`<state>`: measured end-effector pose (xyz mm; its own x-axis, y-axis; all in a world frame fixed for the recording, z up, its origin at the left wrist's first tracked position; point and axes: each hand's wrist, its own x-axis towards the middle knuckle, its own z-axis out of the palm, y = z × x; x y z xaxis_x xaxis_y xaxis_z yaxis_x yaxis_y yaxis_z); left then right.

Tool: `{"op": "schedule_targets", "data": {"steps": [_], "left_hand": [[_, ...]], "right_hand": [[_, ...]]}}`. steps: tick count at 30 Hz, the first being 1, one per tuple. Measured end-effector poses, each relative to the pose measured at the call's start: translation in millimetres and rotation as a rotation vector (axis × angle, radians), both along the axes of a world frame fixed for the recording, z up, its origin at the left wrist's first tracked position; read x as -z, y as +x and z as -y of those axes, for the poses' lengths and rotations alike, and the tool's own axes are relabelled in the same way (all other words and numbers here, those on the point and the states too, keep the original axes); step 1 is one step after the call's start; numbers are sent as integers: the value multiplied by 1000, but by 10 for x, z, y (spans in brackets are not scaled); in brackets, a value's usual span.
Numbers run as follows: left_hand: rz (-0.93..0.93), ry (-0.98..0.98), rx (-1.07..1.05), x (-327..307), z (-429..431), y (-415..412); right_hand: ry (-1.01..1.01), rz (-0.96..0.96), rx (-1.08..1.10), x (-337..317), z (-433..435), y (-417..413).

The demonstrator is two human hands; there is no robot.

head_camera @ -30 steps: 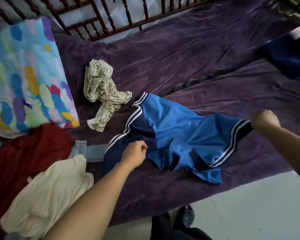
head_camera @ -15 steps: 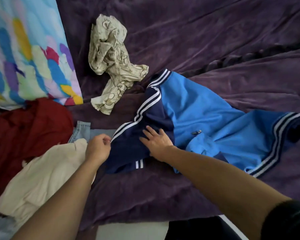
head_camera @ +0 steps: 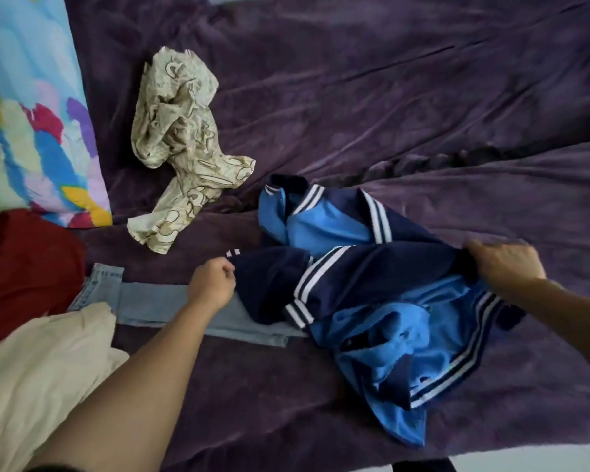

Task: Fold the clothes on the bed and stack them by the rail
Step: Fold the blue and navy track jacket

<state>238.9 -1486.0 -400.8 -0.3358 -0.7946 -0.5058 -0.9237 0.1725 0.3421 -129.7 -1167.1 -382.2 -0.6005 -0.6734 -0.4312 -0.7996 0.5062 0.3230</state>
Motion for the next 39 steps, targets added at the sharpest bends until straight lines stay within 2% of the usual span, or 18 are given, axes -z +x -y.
{"op": "schedule_targets", "data": {"steps": [4, 6, 8, 11, 13, 15, 17, 19, 22, 25, 27, 30, 35, 39], "left_hand": [[0, 9, 30, 128, -197, -653], [-21, -16, 13, 182, -256, -960], [-51, -44, 17, 245, -312, -1259], [-115, -88, 67, 391, -409, -1725], [-172, -159, 114, 503, -455, -2010], [-207, -220, 123, 621, -411, -2271], [-189, -181, 30, 745, -284, -2466], [-191, -23, -149, 850, -187, -2557], [-263, 129, -268, 845, -280, -2518], [-238, 295, -171, 629, -575, -2355], [-153, 306, -66, 419, -770, -2222], [-135, 211, 28, 63, -1025, -2049], [-243, 55, 90, -573, -1304, -1731], [-301, -134, 96, -1073, -1436, -1428]], "right_hand": [[155, -50, 163, 103, -738, -608], [267, -41, 242, 131, -905, -870], [294, -15, 327, 173, -871, -1083], [15, 121, 386, 310, -364, -1298], [-238, 252, 338, 467, 164, -1271], [-406, 356, 318, 660, 660, -1189], [-455, 449, 425, 870, 967, -1146], [-418, 550, 582, 1055, 1046, -1129], [-339, 650, 614, 1155, 880, -1032], [-461, 625, 576, 981, 580, -878], [-593, 595, 551, 771, 359, -805], [-686, 542, 504, 418, 55, -716], [-809, 500, 453, -223, -235, -473], [-725, 747, 410, -700, -444, -177]]}}
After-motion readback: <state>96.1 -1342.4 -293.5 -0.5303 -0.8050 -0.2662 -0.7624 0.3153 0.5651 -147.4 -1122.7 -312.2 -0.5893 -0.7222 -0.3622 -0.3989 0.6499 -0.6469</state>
